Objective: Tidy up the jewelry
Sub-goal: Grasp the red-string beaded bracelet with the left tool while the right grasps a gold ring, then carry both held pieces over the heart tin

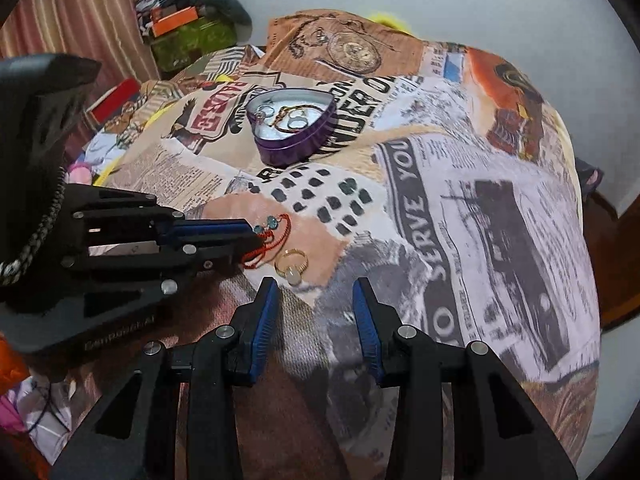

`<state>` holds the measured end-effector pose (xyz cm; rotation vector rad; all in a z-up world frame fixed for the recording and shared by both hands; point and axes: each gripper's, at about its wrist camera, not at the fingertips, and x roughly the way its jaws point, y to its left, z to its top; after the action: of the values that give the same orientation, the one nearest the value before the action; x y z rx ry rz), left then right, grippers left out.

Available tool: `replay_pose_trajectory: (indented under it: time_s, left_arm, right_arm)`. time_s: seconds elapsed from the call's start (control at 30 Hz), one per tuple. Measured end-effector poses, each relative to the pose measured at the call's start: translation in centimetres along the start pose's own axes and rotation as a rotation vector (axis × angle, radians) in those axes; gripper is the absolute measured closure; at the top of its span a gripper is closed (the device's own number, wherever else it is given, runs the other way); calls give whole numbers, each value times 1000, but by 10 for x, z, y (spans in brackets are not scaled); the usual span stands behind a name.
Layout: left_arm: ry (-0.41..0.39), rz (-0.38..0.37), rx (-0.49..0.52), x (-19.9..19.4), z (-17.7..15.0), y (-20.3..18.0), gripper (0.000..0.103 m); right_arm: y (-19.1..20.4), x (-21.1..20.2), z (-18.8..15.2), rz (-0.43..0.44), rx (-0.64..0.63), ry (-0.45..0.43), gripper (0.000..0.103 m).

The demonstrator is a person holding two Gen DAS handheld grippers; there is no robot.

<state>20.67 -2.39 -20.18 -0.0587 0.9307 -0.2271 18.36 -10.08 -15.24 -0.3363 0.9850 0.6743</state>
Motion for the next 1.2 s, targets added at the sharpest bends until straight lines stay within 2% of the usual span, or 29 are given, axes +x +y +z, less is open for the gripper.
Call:
replay_pose_trajectory:
  time_s: [0.23,0.33,0.63,1.2]
  left_arm:
    - [-24,51,15,-15,-6,7,97]
    - [-37,47,-3,-24,-4,13,97]
    - [-105,59,-23,-49,5,19,97]
    - [-240,114,-45,-94,37,40,97]
  right_arm:
    - [10,11,10,-24,-67,13,69]
    - [12,12,11,-19,-68,12,86]
    - [13,4,16,-12,-39,-2,86]
    - [17,-39,60,-4,-19,-180,86]
